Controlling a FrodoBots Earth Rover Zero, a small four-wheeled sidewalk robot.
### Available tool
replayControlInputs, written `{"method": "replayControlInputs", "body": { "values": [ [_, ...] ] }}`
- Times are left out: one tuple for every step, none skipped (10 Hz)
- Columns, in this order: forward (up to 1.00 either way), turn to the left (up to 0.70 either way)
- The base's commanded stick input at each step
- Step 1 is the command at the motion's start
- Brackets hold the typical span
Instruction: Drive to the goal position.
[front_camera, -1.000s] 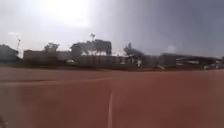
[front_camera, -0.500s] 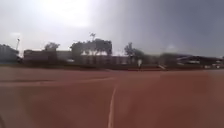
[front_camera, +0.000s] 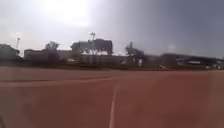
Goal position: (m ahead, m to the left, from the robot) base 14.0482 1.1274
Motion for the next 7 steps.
{"method": "replayControlInputs", "body": {
  "values": [
    [0.7,0.0],
    [0.7,0.0],
    [0.7,0.0],
    [0.7,0.0],
    [0.7,0.0],
    [0.7,0.0],
    [0.7,0.0]
  ]
}}
